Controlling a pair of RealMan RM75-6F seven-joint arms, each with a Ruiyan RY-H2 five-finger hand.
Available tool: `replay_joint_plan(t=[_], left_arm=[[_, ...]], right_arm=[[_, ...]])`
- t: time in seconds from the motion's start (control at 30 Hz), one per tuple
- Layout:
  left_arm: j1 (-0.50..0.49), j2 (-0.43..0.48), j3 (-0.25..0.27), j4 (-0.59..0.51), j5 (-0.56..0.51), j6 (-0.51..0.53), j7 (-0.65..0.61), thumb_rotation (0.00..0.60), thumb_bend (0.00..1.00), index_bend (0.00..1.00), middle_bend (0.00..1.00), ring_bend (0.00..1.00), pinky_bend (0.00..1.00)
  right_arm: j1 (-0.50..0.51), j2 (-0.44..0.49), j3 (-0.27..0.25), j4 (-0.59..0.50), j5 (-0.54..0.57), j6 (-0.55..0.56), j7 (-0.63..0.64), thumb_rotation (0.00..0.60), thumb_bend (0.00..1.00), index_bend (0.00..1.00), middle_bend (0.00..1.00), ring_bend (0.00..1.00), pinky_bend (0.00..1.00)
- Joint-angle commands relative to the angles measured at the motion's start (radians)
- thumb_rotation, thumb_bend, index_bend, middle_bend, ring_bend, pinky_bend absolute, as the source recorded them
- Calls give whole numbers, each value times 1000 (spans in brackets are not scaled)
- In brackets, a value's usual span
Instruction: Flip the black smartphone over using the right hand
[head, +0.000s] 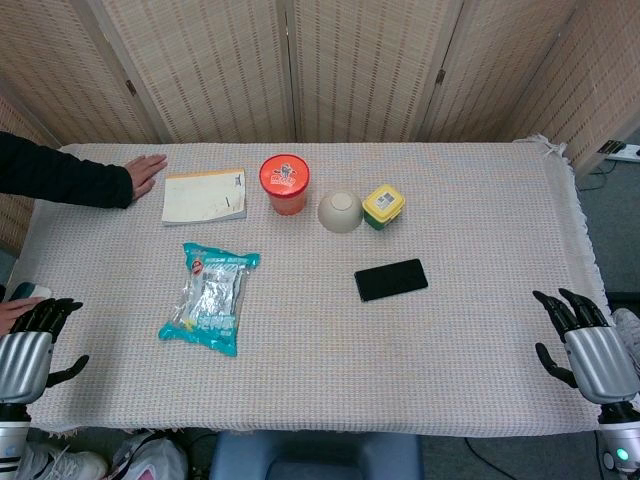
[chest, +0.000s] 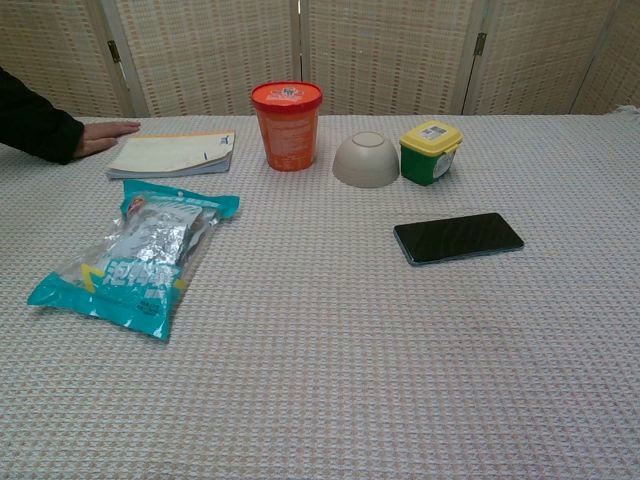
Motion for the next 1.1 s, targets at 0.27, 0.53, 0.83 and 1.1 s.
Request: replay_joint_plan(t=[0.27, 0.53, 0.83, 1.1], left_arm=[[-3, 1, -3, -2, -1, -1, 1, 600, 200, 226, 215, 163, 252], [-3, 0, -4, -3, -4, -1, 4, 600, 201, 226, 215, 163, 252], [-1, 0, -2, -2, -6, 1, 3, 600, 200, 226, 215, 163, 253], [5, -5, 3, 5, -2, 6, -9, 600, 201, 226, 215, 163, 252]], right_arm=[[7, -2, 3, 6, -2, -4, 3, 600, 329, 130, 232, 121, 159], [11, -2, 5, 6, -6, -5, 3, 600, 329, 130, 232, 121, 160], [33, -2, 9, 7, -5, -34, -5, 600, 329, 130, 232, 121, 159], [152, -23, 51, 32, 32, -198, 0, 600, 328, 130, 232, 121, 159]])
